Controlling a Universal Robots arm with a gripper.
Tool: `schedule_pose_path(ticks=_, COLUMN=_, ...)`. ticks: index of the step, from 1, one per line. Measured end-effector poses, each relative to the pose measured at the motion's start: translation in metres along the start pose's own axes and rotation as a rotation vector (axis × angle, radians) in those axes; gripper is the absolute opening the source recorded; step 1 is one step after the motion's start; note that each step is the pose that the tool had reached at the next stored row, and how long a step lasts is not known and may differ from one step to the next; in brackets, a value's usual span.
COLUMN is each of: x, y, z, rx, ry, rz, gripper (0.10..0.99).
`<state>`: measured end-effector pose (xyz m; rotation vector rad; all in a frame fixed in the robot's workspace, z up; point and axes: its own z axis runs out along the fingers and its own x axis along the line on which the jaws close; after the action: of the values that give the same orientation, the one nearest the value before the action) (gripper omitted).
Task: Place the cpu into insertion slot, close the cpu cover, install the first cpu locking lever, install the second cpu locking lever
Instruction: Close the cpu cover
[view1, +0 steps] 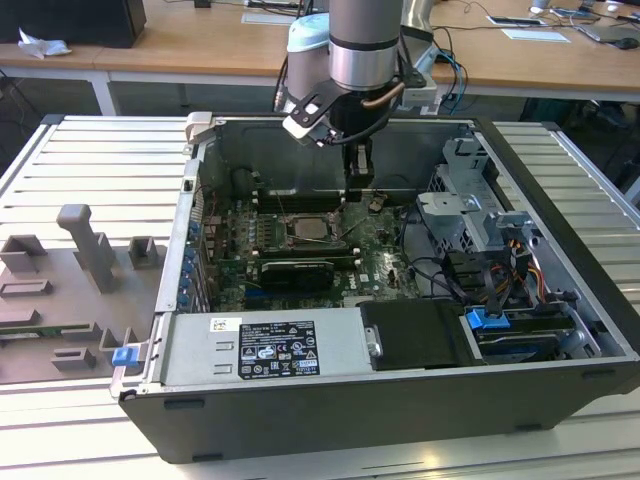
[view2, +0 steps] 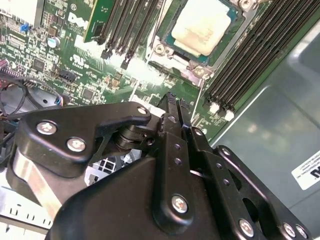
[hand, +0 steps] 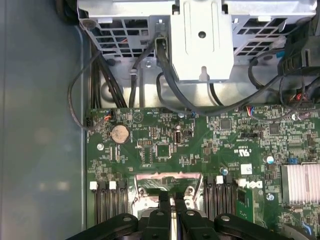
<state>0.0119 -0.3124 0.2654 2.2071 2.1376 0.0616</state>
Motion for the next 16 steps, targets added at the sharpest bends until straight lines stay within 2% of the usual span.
schedule_pose_path(ticks=4, x=0.0003, y=0.0103, z=0.0009, rx=0.002, ry=0.0001, rz=0.0, gripper=0.169)
schedule_pose_path(ticks=6, x=0.0007, y=0.0209, z=0.002, rx=0.006, ry=-0.0001, rz=0.0, gripper=0.169)
schedule_pose_path(ticks=7, x=0.0008, y=0.0237, z=0.0023, rx=0.008, ry=-0.0002, rz=0.0, gripper=0.169)
schedule_pose_path(ticks=12, x=0.0012, y=0.0349, z=0.0046, rx=0.016, ry=-0.0002, rz=-0.001, gripper=0.169)
schedule_pose_path(ticks=16, x=0.0014, y=0.0401, z=0.0084, rx=0.021, ry=-0.0005, rz=-0.002, gripper=0.169)
